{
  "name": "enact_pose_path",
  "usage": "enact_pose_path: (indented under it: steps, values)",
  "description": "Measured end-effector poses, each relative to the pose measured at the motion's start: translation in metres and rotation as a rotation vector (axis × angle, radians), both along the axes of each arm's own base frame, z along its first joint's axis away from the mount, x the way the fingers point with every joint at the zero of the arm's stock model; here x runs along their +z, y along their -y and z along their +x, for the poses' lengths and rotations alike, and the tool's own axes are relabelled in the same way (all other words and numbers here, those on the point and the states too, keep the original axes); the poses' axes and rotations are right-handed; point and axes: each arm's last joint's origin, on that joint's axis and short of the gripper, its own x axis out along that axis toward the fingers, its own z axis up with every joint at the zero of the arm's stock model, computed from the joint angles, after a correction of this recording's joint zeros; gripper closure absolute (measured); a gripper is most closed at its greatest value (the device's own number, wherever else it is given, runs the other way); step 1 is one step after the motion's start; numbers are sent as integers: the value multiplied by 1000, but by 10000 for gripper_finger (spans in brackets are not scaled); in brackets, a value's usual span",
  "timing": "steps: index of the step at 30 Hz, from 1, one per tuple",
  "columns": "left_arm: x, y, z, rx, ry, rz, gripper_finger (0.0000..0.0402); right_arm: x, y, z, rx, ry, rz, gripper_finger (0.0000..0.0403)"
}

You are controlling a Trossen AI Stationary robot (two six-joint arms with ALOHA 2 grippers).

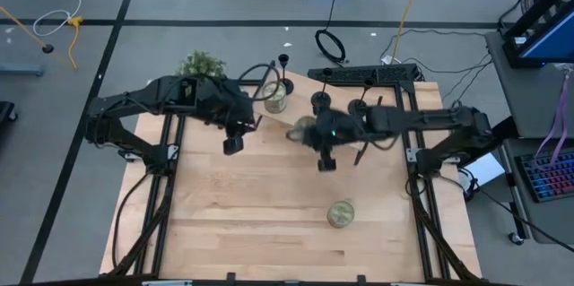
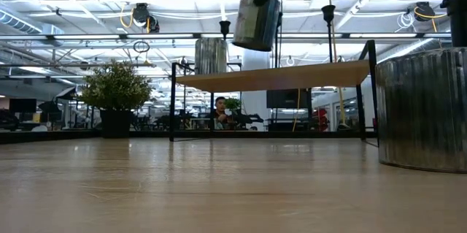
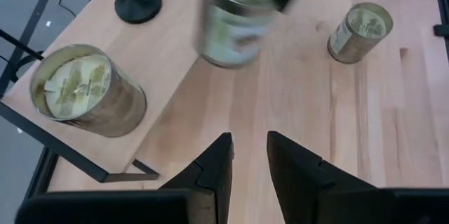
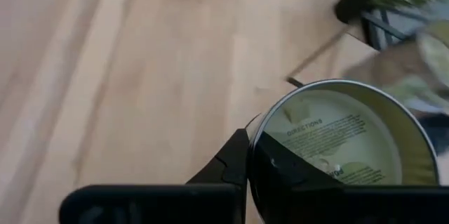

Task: Pick & Place candle stick holders
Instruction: Align the top silver scented candle with the other silver scented candle on the shelf

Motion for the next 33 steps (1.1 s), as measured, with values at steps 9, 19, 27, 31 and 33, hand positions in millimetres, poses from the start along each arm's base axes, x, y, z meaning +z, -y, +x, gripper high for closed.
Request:
enact_pose_path:
  steps: [9, 19, 27, 31, 33]
  values:
    - [-2, 1, -2, -4, -28, -2, 305, -2, 50, -7, -184, -78, 31, 395]
    - [-2, 1, -2, -5, -27, -1, 304, -4, 64, -10, -274, -70, 178, 394]
    - [-2, 1, -2, -5, -25, -1, 304, -4, 65, -10, -301, -60, 193, 394]
    - [-2, 1, -2, -1, -24, -5, 304, -7, 66, -6, -329, -62, 217, 394]
    - [-1, 1, -2, 7, -23, -12, 304, -9, 66, -6, -340, -72, 223, 394]
